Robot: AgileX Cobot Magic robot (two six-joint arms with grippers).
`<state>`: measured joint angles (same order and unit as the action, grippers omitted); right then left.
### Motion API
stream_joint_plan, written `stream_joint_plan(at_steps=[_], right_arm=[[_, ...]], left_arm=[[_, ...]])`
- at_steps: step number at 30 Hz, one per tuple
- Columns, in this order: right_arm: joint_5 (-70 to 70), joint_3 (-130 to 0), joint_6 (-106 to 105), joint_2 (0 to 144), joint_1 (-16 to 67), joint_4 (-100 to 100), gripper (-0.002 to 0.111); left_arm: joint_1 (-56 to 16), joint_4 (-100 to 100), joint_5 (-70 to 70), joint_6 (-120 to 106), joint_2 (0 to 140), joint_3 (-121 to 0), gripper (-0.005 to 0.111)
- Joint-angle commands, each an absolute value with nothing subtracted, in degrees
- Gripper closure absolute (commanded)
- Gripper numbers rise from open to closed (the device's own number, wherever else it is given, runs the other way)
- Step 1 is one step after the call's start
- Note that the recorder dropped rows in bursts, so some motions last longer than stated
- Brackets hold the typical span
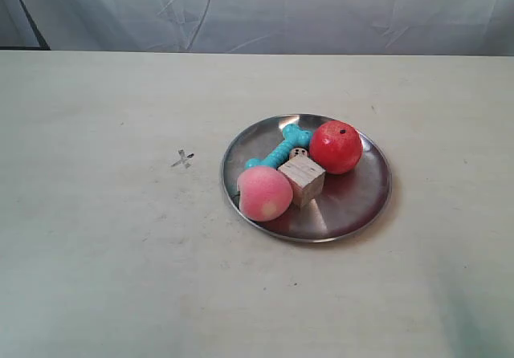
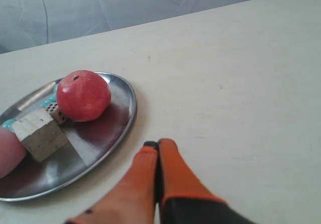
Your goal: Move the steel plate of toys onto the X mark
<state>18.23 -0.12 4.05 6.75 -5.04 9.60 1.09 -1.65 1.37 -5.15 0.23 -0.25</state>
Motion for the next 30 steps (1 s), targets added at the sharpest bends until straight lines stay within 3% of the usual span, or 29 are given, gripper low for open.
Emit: stream_joint_plan(at_steps=[1,9,20,24,30], right_arm=[[18.4,0.0,4.1,6.6,-5.2,9.6,0.108],[18.4,0.0,4.1,6.6,-5.2,9.6,0.108],[17.0,0.0,3.2,6.6,-5.2,7.0,0.108],[5.7,0.0,4.6,6.6,-5.2,9.1,0.108],[-20.4,0.0,10.4,6.6,-5.2,29.6,0.108]], left_arm=[[1.1,-3.0,14.9,-4.9,0.0,0.0,0.107],[1.1,-3.8,30.6,-3.3,0.0,0.0,0.107],[1.1,-19.9,14.5,0.0,0.0,0.0,0.107],[1.1,-20.4,14.1,1.5,0.0,0.0,0.107],[1.1,-30.6,9.1,5.8,5.3,-2.2,0.107]])
